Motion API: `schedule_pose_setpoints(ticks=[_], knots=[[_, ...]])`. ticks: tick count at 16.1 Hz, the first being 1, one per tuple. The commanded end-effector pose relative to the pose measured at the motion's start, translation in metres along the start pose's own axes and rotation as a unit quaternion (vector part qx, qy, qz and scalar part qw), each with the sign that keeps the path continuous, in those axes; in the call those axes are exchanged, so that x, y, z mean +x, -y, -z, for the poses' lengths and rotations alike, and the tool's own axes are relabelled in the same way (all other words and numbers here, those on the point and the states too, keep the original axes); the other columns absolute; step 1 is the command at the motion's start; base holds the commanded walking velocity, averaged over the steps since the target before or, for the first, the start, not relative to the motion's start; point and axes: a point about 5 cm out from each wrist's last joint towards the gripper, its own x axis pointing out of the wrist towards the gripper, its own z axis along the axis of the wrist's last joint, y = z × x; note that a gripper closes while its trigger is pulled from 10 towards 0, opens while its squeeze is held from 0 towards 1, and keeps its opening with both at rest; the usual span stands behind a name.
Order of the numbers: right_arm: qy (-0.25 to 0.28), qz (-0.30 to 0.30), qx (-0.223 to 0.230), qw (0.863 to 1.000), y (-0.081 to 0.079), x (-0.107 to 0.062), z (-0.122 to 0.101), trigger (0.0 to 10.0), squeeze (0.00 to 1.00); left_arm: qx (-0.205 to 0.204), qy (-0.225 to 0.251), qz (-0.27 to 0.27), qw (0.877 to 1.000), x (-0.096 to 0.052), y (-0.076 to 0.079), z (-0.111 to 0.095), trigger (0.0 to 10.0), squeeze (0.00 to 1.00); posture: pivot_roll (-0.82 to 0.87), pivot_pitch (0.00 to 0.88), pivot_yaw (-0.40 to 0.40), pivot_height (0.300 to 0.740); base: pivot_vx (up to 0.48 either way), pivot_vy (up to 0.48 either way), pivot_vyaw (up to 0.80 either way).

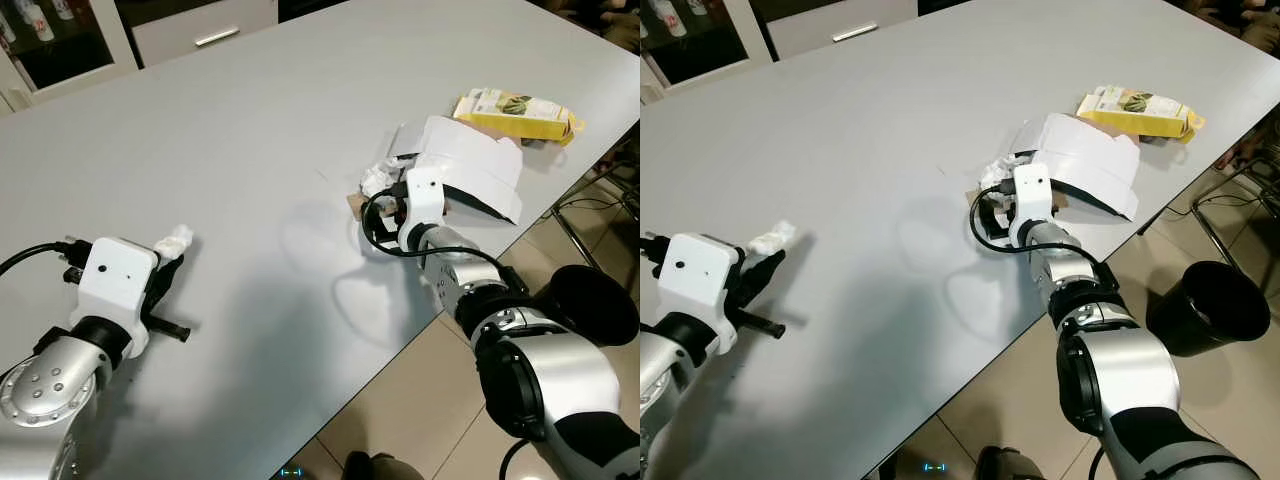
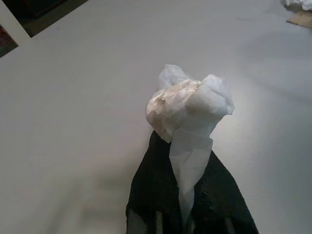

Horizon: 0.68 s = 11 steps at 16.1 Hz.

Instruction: Picking trash to rubbish bin

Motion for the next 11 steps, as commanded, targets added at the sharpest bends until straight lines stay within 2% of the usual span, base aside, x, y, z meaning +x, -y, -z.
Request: schedule_pose_setpoints(ticks=[1,5,7,11], knots=[[-0.065,-0.022,-0.02,0.997,-0.004,-0.003,0.024,10.0,0.0,0.003,0.001,0.004,1.0,-0.004,-0.001,-0.002,10.0,0.0,0.31,0.203,-0.059,0.74,0.0,0.0,0.0],[-0.108,-0.045,-0.055,0.992,0.012,-0.009,0.03,10.0,0.0,0.006,0.0,0.009,1.0,0.007,-0.003,-0.001,10.0,0.0,0.26,0.191,-0.066,0.74,0.0,0.0,0.0],[-0.144,-0.052,-0.068,0.986,0.03,-0.017,0.037,10.0,0.0,0.002,0.001,0.012,1.0,0.012,0.001,0.003,10.0,0.0,0.21,0.143,-0.072,0.74,0.0,0.0,0.0],[-0.181,-0.077,-0.049,0.979,0.049,-0.028,0.046,10.0,0.0,-0.003,0.013,0.023,1.0,0.022,0.008,0.002,10.0,0.0,0.18,0.117,-0.077,0.74,0.0,0.0,0.0]])
